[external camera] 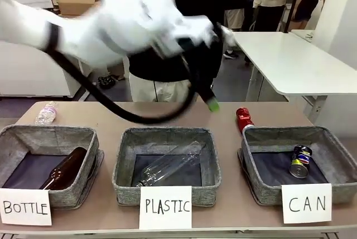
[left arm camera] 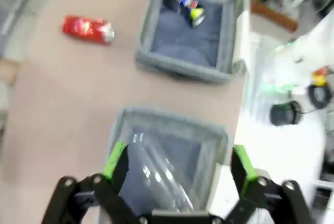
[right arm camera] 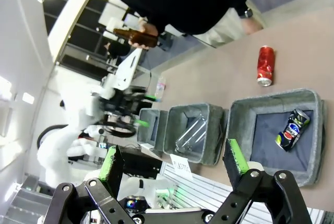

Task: Sort the can waste into the basket.
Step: Pick up the can waste from the table and place it in the right Fabric basket.

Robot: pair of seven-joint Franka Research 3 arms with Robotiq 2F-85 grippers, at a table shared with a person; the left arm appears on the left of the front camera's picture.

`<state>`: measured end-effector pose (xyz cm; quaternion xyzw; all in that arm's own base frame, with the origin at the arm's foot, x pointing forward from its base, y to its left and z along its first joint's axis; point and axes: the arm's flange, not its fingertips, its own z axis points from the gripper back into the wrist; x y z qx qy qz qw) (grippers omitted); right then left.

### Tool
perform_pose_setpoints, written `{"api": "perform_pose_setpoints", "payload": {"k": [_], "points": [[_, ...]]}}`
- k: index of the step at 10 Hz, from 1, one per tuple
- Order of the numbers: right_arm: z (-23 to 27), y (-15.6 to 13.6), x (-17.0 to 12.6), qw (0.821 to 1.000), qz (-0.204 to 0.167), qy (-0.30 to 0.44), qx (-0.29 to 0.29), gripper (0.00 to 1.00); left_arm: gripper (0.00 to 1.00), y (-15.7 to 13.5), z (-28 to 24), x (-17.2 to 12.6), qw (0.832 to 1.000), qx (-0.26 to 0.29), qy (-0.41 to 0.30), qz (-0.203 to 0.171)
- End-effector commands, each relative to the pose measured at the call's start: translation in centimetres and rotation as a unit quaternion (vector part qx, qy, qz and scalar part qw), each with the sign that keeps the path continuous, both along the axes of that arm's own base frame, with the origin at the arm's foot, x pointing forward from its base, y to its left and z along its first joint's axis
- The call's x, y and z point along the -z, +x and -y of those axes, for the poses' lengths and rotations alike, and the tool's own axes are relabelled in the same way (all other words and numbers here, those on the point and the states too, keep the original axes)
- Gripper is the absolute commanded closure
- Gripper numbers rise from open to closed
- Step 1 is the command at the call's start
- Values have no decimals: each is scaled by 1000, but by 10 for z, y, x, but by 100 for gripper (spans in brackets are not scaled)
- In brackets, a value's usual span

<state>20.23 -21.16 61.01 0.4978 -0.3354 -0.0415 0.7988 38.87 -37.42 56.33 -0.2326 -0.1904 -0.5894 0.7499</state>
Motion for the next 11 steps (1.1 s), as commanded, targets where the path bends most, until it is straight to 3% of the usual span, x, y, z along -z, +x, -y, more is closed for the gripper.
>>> {"api": "perform_pose_setpoints", "payload": {"k": [1,3,5,6,7,8,9,11], "points": [[-16,13,-2,1000,4,-9,-10,0,0,-31,-92,-34,988,-146,-46,-35],[-73,35,1,997,29,-17,-63,0,0,-65,-165,-31,958,-280,-30,-59],[-122,48,-4,992,42,-15,-116,0,0,-89,-213,-13,916,-375,34,-136],[-129,51,-10,991,46,-30,-119,0,0,-94,-234,1,884,-423,60,-191],[-129,52,-21,992,55,-52,-97,0,0,-100,-250,11,834,-487,78,-248],[-129,47,-7,992,25,-25,-122,0,0,-100,-273,11,755,-595,84,-263],[-129,47,-7,992,25,-25,-122,0,0,-92,-248,19,873,-449,79,-174],[-129,47,-7,992,25,-25,-122,0,0,-92,-248,19,873,-449,79,-174]]}}
